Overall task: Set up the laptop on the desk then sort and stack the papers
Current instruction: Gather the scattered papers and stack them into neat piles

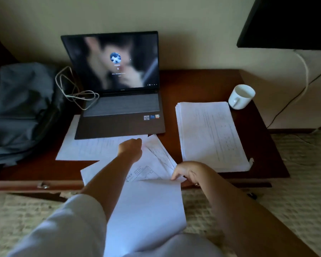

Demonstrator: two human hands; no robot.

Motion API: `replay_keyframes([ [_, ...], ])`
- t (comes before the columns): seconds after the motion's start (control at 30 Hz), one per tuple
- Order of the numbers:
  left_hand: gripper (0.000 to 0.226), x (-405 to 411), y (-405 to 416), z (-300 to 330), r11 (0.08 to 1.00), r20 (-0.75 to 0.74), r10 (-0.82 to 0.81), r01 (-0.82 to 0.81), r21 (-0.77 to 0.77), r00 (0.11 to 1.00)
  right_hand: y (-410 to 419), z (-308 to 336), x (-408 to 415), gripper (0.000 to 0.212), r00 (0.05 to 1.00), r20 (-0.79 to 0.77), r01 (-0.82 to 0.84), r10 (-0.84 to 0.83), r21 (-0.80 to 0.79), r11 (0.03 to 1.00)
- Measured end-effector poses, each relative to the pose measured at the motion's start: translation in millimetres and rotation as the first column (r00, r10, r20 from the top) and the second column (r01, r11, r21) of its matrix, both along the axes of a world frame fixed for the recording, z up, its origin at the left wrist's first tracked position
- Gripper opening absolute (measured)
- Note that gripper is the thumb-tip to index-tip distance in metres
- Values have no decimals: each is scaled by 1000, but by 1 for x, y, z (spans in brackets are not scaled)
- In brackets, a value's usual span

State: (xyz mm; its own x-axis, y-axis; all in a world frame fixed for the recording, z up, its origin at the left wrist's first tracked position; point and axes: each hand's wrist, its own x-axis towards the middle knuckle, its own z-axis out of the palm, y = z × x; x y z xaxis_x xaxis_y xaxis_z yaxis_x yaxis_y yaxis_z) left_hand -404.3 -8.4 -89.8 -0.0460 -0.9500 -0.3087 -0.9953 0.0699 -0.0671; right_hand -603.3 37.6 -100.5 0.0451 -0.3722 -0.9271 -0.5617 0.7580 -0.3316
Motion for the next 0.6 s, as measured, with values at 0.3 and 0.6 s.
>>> replay_keyframes([
  [0.3, 27, -7, 96, 1, 978, 0, 191, -190, 85, 982, 30, 14, -34, 36, 973, 69, 230, -219, -330, 915],
  [0.6, 40, -41, 132, 5, 966, -171, 257, -250, 60, 951, 61, 19, -57, 43, 926, 223, 373, -306, -403, 836],
])
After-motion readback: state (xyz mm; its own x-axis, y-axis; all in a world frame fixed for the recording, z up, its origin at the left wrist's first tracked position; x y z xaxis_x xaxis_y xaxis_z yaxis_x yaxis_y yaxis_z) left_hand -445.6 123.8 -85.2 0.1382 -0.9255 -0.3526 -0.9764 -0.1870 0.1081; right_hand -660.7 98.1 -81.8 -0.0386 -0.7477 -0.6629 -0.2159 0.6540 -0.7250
